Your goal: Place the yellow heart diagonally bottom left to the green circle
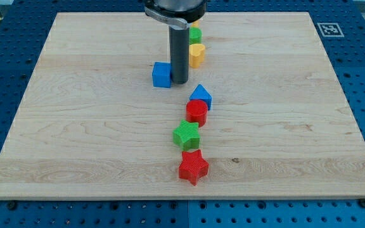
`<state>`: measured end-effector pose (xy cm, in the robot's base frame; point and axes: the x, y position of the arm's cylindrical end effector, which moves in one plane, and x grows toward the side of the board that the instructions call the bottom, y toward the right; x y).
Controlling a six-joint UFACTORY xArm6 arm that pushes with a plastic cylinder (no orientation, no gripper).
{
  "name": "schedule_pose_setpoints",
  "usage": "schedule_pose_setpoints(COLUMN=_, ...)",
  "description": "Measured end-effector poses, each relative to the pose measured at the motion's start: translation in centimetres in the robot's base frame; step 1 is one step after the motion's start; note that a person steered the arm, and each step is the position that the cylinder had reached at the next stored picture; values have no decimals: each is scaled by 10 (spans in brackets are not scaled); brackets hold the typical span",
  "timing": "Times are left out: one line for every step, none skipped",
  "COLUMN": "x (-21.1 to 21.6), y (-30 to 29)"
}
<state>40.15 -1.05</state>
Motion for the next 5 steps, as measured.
schedule_pose_setpoints(x=0, y=18)
schedule_pose_setpoints(x=0, y=64)
schedule_pose_setpoints(x=-10, y=97)
schedule_pose_setpoints(x=-40, y=96)
schedule_pose_setpoints(x=-56, y=77)
